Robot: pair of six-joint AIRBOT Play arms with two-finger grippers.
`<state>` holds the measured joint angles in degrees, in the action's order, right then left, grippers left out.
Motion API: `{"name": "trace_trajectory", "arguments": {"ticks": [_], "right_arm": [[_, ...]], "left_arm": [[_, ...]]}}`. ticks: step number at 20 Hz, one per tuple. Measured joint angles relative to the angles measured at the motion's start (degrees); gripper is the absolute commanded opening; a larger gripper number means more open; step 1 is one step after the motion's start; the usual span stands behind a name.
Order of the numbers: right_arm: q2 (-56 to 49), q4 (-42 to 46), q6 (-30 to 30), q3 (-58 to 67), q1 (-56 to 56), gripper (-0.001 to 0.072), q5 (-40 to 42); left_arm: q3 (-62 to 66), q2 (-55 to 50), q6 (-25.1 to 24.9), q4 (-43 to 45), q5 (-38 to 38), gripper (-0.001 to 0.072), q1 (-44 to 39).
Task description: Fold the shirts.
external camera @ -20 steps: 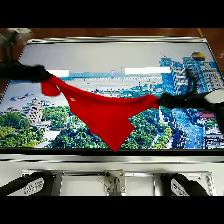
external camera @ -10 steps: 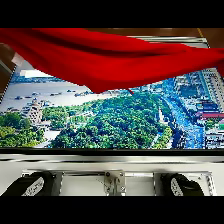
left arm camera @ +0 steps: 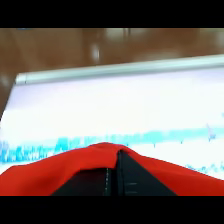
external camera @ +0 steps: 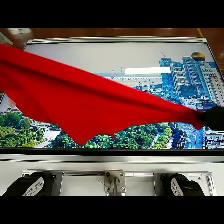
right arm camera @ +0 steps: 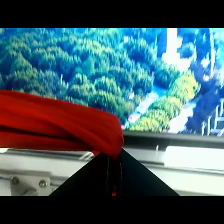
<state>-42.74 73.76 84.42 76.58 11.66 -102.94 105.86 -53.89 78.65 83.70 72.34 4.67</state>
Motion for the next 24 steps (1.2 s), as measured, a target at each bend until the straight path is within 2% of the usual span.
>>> {"name": "trace_trajectory", "arguments": {"ticks": [3, 6, 11, 12, 13, 15, 19, 23, 24], "right_arm": [[-2.1, -0.6, 0.0, -13.5, 0.0, 0.0066, 5.3], [-7.1, -3.9, -0.5, -21.9, 0.0, 0.0066, 17.3], [-19.7, -15.0, -0.9, -26.3, 0.1, 0.0066, 36.9], [-22.2, -17.5, -0.9, -26.5, 0.1, 0.0066, 39.6], [-24.5, -19.5, -1.0, -26.8, 0.1, 0.0066, 42.0], [-28.2, -22.3, -1.1, -27.0, 0.1, 0.0066, 45.5], [-31.9, -24.6, -2.6, -27.2, 0.1, 0.0067, 48.2], [-32.9, -23.7, -3.7, -27.3, 0.1, 0.0067, 46.6], [-33.1, -23.1, -3.8, -27.3, 0.1, 0.0067, 45.8]], "left_arm": [[-3.8, -5.0, 0.0, 0.9, -0.7, 0.0044, 0.0], [-5.4, -12.9, -0.1, -0.5, -3.0, 0.0045, 0.0], [-6.2, -28.3, 0.9, -11.9, -4.3, 0.0048, -0.6], [-6.3, -31.4, 1.9, -14.1, -4.3, 0.0081, -1.0], [-6.3, -34.2, 2.8, -15.7, -4.2, 0.0149, -1.6], [-6.4, -39.6, 5.0, -17.7, -3.0, 0.0438, -2.4], [-6.4, -45.7, 8.0, -18.2, 2.8, 0.0454, -2.8], [-6.5, -44.3, 9.0, -12.0, 12.5, 0.0470, 1.3], [-7.2, -43.6, 9.0, -11.7, 15.4, 0.0649, 2.8]]}}
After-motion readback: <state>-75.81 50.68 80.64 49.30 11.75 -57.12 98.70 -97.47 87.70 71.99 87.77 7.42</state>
